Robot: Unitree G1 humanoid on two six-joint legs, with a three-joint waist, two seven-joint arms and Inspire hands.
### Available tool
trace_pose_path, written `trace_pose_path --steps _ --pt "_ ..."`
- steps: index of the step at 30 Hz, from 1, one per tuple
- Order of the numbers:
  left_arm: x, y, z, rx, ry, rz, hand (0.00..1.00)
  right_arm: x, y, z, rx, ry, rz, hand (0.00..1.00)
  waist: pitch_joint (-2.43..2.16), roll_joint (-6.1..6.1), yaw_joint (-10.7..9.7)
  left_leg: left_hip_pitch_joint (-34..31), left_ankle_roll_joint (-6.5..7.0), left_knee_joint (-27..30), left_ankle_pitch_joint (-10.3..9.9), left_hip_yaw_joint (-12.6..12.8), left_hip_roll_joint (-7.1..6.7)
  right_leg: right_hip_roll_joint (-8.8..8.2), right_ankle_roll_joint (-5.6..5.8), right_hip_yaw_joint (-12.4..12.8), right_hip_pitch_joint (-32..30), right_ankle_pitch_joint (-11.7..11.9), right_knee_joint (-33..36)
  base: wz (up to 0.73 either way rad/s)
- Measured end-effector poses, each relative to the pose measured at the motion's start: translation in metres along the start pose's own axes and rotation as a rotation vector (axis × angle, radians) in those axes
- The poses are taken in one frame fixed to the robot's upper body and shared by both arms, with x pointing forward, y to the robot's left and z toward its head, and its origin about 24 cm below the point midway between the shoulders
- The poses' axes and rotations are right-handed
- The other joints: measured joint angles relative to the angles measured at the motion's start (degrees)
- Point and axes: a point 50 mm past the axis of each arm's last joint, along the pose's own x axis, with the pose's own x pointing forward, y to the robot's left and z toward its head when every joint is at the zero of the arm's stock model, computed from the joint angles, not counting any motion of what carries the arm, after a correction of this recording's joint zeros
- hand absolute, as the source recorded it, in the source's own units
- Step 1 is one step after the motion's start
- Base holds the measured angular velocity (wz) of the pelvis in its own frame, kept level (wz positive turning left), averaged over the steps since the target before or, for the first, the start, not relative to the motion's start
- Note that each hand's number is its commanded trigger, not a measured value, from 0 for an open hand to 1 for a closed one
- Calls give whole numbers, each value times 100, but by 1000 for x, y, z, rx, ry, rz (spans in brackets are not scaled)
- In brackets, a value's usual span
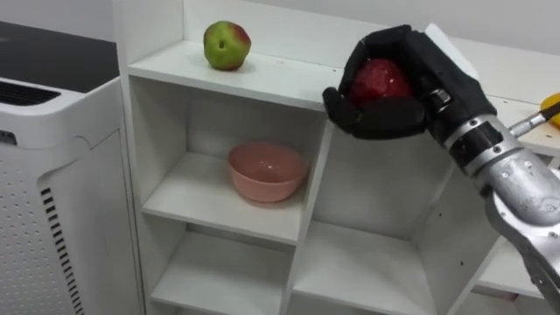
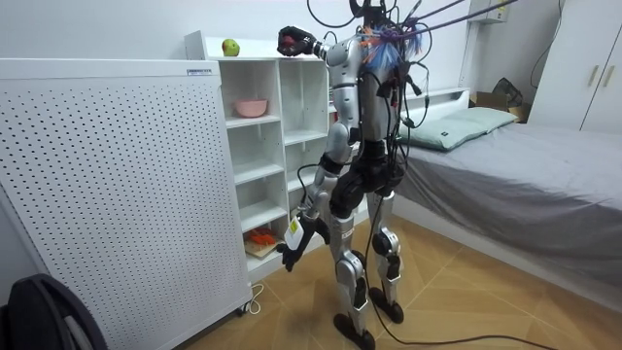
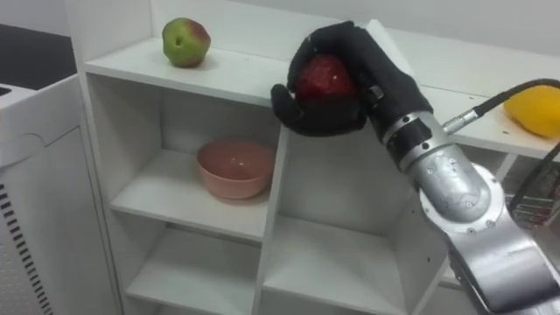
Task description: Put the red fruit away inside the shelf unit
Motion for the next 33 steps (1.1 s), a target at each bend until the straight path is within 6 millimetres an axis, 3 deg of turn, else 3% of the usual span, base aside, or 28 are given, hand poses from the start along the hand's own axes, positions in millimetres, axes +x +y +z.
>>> trace_pose_path --steps 1,2,5,7,10,14,24,26,28,31,33 --pt "0 1 2 -1 -5 3 0 0 4 7 0 -28 15 100 19 46 -9 2 0 1 0 -1 2 -1 0 1 -1 0 -1 -3" --pt "1 1 2 -1 -6 3 0 0 6 10 -5 -41 24 100 -10 12 -11 4 1 1 1 -4 -2 -3 0 6 -5 0 1 -3" --pt "0 1 1 0 -1 1 0 -1 21 34 -14 -138 115 100 -2 69 -6 -2 1 -4 0 -5 2 13 0 174 -26 0 5 -5" --pt "0 0 0 1 2 -1 0 -4 32 47 -6 -199 185 100 -21 105 -5 -2 -1 -4 1 18 0 16 0 175 -23 0 10 0" --pt "0 -1 -2 3 13 -6 0 -7 43 59 7 -243 252 100 -54 93 -3 3 -6 -11 6 22 2 17 0 169 -5 0 15 0" --pt "0 -4 -8 10 41 -20 0 -10 52 67 6 -279 329 100 -62 77 -4 38 -6 -12 7 59 1 15 0 174 20 0 15 -5" --pt "1 -8 -8 44 54 -53 0 -30 79 46 37 -186 483 100 -59 41 79 97 -6 -34 6 134 29 23 -2 231 44 2 17 -3" --pt "1 -8 -7 54 48 -55 0 -35 82 40 27 -155 482 100 -43 42 135 87 -6 -35 6 141 25 25 -3 241 34 3 17 -3" --pt "2 -8 -4 58 34 -56 0 -42 87 29 31 -105 481 100 4 42 148 69 -6 -27 6 127 25 23 -3 239 24 2 24 3" --pt "2 -7 -1 65 25 -54 0 -52 91 19 49 -54 486 100 17 40 171 -71 -5 11 4 83 28 14 -5 189 -77 5 31 8" --pt "4 -4 3 99 11 -47 0 -54 96 2 69 17 477 100 24 48 160 -268 -5 104 5 61 27 -1 -11 127 -241 7 71 9"
